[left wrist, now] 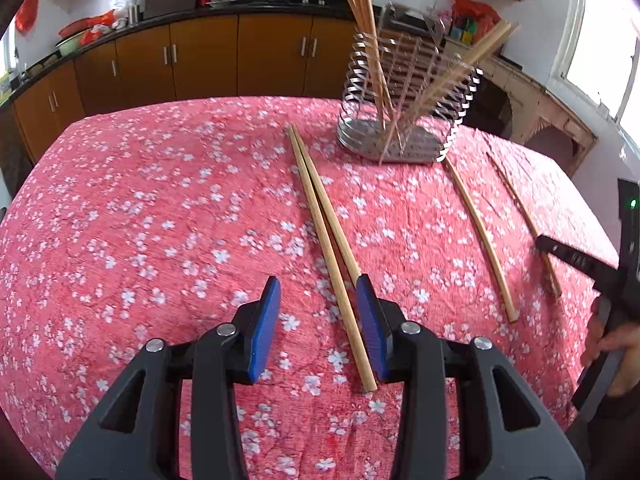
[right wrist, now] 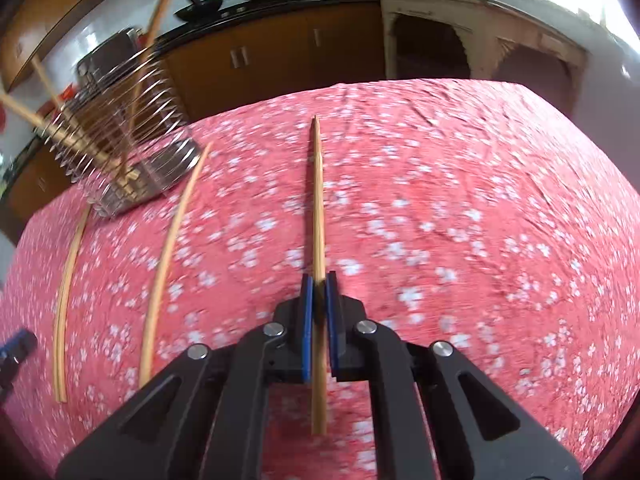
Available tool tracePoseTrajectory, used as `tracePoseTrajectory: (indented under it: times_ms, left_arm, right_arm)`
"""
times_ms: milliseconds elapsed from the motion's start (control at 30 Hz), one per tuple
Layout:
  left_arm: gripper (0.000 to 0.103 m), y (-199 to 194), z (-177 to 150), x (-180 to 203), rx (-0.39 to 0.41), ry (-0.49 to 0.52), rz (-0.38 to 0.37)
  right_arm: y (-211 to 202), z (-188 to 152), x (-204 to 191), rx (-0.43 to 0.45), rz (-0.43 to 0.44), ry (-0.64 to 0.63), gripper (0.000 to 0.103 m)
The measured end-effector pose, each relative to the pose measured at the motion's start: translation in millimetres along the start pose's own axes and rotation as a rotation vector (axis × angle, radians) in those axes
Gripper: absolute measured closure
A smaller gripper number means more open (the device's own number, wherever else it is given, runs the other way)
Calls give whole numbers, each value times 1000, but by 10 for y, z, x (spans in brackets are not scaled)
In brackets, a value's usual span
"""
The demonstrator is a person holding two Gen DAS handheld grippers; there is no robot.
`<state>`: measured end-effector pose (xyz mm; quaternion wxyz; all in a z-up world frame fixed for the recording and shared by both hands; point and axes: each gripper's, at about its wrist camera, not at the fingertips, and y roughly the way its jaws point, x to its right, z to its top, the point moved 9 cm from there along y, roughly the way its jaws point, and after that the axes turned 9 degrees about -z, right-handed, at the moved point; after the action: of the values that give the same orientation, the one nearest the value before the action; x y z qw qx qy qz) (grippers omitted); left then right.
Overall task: Organize utensils
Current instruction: 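Close the right gripper on a loose chopstick while the left gripper grasps another, then lift the left gripper's chopstick above the wire holder while the right gripper carries its chopstick there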
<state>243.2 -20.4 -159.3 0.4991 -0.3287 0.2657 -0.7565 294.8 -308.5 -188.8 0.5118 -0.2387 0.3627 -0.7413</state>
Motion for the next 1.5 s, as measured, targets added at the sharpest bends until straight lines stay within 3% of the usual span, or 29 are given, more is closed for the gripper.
tracePoseTrajectory:
  times_ms: [233,367,433,633,833,1133,1500]
  left_arm:
    - [78,189,-79,67,-51,26,11]
    - [94,260,-56,41,-45,46,79]
    - [96,280,-11,-50,-41,12,91]
    - [96,241,116,-536,-13,-81,162]
    - [95,255,105,-578,2,-36,180]
    - [95,180,99,-590,25,-103,96]
    - [95,106,76,-587,37,-141,51]
  right_arm:
    - [-31,-31,7,22,-13,-42,95]
    - [-29,-60,-70,22,-10,-51,95]
    - [-42,-76,-64,22,-3,-54,95]
    - [-68,-111,31,18,11,-42,95]
    - [-85,-151,66,15,25,-46,95]
    - [-120,-173,116,14,35,-40,95]
    - [-105,-160,78,12,33,-41,95]
